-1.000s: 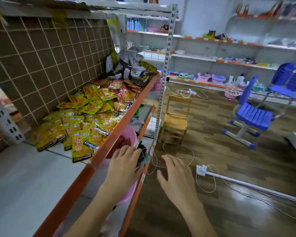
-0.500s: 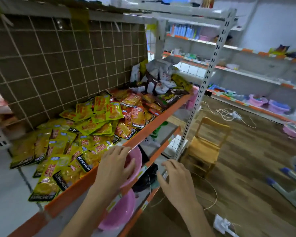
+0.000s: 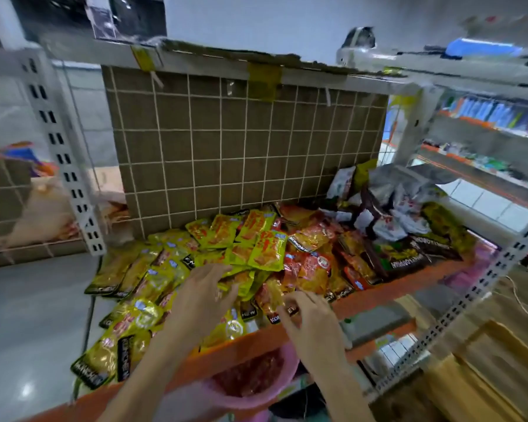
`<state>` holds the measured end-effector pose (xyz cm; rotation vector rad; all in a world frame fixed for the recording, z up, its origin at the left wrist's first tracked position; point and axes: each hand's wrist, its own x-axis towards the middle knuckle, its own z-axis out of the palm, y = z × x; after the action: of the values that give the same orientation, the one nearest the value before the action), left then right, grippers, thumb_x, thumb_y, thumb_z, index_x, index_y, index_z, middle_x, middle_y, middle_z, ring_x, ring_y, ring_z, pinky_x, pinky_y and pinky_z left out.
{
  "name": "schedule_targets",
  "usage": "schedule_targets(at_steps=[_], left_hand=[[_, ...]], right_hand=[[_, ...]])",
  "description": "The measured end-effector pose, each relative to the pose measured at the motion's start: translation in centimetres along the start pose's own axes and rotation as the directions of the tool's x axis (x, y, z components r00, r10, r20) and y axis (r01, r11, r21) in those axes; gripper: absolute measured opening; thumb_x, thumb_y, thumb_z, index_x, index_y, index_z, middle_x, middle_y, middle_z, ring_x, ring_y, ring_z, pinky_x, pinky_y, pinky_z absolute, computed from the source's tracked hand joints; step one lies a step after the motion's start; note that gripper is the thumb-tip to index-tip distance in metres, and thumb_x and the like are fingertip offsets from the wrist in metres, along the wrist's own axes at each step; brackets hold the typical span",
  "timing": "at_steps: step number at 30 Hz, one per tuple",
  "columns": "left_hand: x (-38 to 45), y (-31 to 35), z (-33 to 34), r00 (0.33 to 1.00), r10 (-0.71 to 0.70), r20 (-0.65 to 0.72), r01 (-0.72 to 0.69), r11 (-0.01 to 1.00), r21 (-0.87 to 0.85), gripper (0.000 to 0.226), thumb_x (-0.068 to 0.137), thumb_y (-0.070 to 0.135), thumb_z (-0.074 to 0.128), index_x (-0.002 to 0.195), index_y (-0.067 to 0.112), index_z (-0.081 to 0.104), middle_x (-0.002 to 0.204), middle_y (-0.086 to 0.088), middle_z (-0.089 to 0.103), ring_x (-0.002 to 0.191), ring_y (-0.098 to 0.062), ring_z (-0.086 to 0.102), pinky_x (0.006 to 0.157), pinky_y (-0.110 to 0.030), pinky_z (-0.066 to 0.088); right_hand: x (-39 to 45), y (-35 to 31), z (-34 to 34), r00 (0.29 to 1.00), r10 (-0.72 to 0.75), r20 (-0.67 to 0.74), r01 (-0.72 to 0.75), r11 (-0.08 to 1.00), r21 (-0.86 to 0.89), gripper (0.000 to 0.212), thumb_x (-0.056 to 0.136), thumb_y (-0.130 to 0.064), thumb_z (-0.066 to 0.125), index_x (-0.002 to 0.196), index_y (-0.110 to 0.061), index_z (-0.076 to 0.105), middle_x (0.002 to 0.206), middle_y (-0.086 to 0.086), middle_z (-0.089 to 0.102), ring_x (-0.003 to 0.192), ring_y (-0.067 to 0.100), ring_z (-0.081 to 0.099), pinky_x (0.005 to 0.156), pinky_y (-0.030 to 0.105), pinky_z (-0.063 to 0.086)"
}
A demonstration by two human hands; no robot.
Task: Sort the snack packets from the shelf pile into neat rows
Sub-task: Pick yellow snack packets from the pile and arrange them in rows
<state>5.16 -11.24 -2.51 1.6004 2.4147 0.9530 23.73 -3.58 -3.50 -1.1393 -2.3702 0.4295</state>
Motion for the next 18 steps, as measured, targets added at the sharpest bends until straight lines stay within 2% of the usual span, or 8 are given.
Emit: schedule_targets(at_steps=[4,7,9,11,13,14,16,18], left_hand=[[4.9,-0.4,0.2,1.000,0.004,-0.002,-0.004,0.997,-0.074,0.041,0.092,0.035,0.055,0.130,0.018,0.052,0.129,0.001,0.053,0.122,-0.016,0.048,0.097,-0.027,0.041],[9.1,0.7,0.6,1.000,-0.005,0.017,0.008,0.991,-0.132,0.041,0.092,0.033,0.056,0.128,0.013,0.053,0.121,-0.001,0.057,0.109,-0.015,0.056,0.090,-0.024,0.042],[12.6,1.0,1.6,0.999,-0.033,0.027,0.037,0.989,-0.143,0.042,0.092,0.035,0.055,0.127,0.012,0.054,0.120,-0.003,0.059,0.103,-0.015,0.058,0.088,-0.026,0.044],[15.6,1.4,2.6,0.994,-0.081,0.068,0.086,0.993,-0.082,0.043,0.093,0.037,0.054,0.126,0.010,0.055,0.119,-0.006,0.060,0.104,-0.019,0.058,0.088,-0.029,0.044],[17.6,1.9,3.2,0.989,-0.106,0.106,0.101,0.994,0.045,0.040,0.094,0.039,0.051,0.116,0.006,0.058,0.114,-0.011,0.061,0.103,-0.024,0.058,0.082,-0.030,0.042],[18.1,2.2,3.3,0.985,-0.120,0.120,0.108,0.989,0.105,0.039,0.094,0.040,0.050,0.107,0.004,0.059,0.110,-0.013,0.061,0.100,-0.026,0.058,0.077,-0.030,0.041],[18.8,2.6,3.7,0.972,-0.161,0.172,0.125,0.972,0.200,0.039,0.095,0.042,0.048,0.096,0.004,0.057,0.105,-0.016,0.061,0.095,-0.028,0.058,0.071,-0.031,0.039],[19.3,2.6,4.3,0.950,-0.206,0.235,0.134,0.948,0.287,0.041,0.095,0.042,0.048,0.101,0.003,0.059,0.109,-0.015,0.061,0.098,-0.028,0.059,0.072,-0.031,0.041]], right_hand=[[5.0,0.0,0.0,1.000,0.010,-0.016,-0.009,1.000,0.019,0.026,0.093,-0.044,0.053,0.105,-0.023,0.061,0.090,-0.010,0.060,0.081,0.009,0.055,0.068,0.021,0.047],[8.5,0.4,-0.1,0.997,0.076,-0.003,-0.076,0.997,-0.030,0.032,0.094,-0.047,0.050,0.110,-0.021,0.061,0.097,-0.005,0.066,0.086,0.012,0.062,0.070,0.027,0.053],[11.4,0.8,0.1,0.990,0.127,0.060,-0.118,0.984,-0.130,0.044,0.094,-0.053,0.045,0.114,-0.017,0.058,0.102,-0.002,0.064,0.092,0.017,0.062,0.069,0.029,0.050],[14.2,0.8,-0.1,0.968,0.186,0.168,-0.149,0.966,-0.212,0.051,0.092,-0.059,0.042,0.110,-0.013,0.054,0.102,0.003,0.062,0.092,0.022,0.061,0.065,0.030,0.044],[15.9,0.1,-0.2,0.948,0.199,0.249,-0.126,0.951,-0.282,0.053,0.091,-0.061,0.041,0.102,-0.010,0.054,0.098,0.004,0.061,0.089,0.024,0.060,0.064,0.030,0.042],[16.4,-0.4,-0.2,0.939,0.195,0.282,-0.101,0.943,-0.316,0.049,0.092,-0.058,0.044,0.099,-0.010,0.054,0.097,0.004,0.061,0.088,0.024,0.059,0.065,0.031,0.041],[17.1,-1.1,-0.1,0.924,0.192,0.330,-0.060,0.926,-0.372,0.029,0.093,-0.037,0.051,0.101,-0.010,0.057,0.103,0.006,0.061,0.094,0.026,0.060,0.070,0.032,0.042],[17.6,-1.4,0.1,0.920,0.189,0.344,-0.035,0.912,-0.409,0.022,0.090,-0.016,0.051,0.110,-0.008,0.057,0.112,0.008,0.061,0.102,0.028,0.060,0.072,0.032,0.042]])
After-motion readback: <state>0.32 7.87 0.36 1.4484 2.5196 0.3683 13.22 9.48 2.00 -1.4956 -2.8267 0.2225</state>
